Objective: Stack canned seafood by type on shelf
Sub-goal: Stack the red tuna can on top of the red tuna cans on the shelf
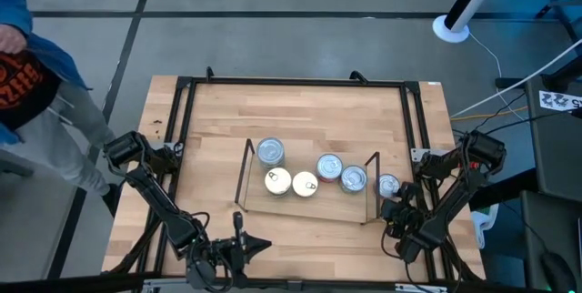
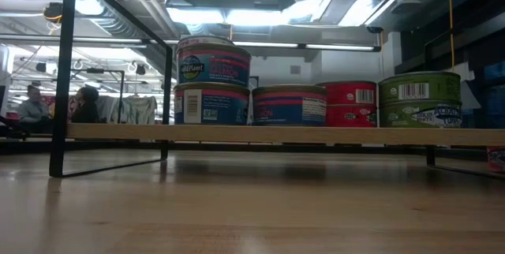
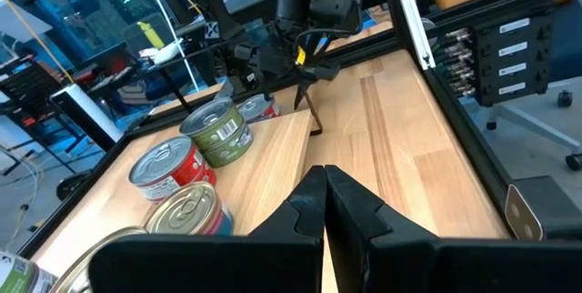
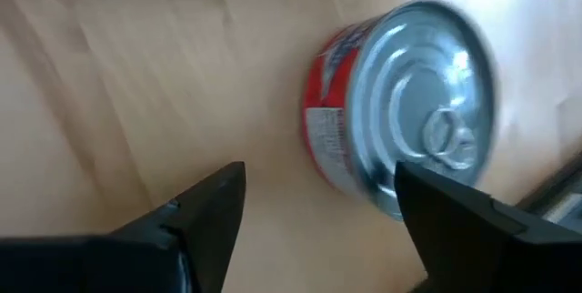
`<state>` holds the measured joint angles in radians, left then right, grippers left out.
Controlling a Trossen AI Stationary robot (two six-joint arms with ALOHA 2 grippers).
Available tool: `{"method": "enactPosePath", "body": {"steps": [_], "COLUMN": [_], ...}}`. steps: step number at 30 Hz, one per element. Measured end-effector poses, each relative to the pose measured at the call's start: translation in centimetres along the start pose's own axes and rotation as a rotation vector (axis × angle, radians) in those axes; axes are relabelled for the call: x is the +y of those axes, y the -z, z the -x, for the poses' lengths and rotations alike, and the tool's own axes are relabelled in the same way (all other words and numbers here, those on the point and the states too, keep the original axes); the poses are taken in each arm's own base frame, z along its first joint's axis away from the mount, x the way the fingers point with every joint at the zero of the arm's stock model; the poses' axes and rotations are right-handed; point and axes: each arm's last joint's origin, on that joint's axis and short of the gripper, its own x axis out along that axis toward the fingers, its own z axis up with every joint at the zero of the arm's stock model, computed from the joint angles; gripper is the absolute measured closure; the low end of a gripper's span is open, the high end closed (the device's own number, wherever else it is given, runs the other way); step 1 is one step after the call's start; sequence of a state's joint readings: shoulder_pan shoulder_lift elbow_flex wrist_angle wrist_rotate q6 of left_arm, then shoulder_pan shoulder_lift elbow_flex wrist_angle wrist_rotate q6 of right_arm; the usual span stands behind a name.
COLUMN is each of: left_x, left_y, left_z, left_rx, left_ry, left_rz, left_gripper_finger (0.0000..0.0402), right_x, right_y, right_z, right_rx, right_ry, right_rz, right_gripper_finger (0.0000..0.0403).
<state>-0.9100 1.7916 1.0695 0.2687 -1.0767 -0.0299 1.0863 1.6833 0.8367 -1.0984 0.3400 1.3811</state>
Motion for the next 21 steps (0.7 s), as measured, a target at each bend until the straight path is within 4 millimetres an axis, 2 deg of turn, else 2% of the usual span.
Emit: {"method": "enactPosePath", "body": {"steps": [9, 14, 21], "left_x": [0.0, 0.0, 0.0], "left_y": [0.0, 0.0, 0.0], "left_z": [0.0, 0.0, 0.0], "left_rx": [0.000, 0.000, 0.000], "left_ry": [0.000, 0.001, 0.001], "left_rz": [0.001, 0.013, 0.024], "left_gripper_finger": [0.0400, 0.0400, 0.0400], "right_x": [0.1, 0.2, 1.3], "right_y": [0.1, 0.1, -0.7], "right_z": [-0.4, -0.3, 1.3], "right_rx": [-0.001, -0.005, -0.007], "right_ry": [-0.023, -0.034, -0.121], "right_rz": [-0.007, -0.011, -0.042], "right_gripper_finger": [0.0130, 0.0171, 0.0223]}}
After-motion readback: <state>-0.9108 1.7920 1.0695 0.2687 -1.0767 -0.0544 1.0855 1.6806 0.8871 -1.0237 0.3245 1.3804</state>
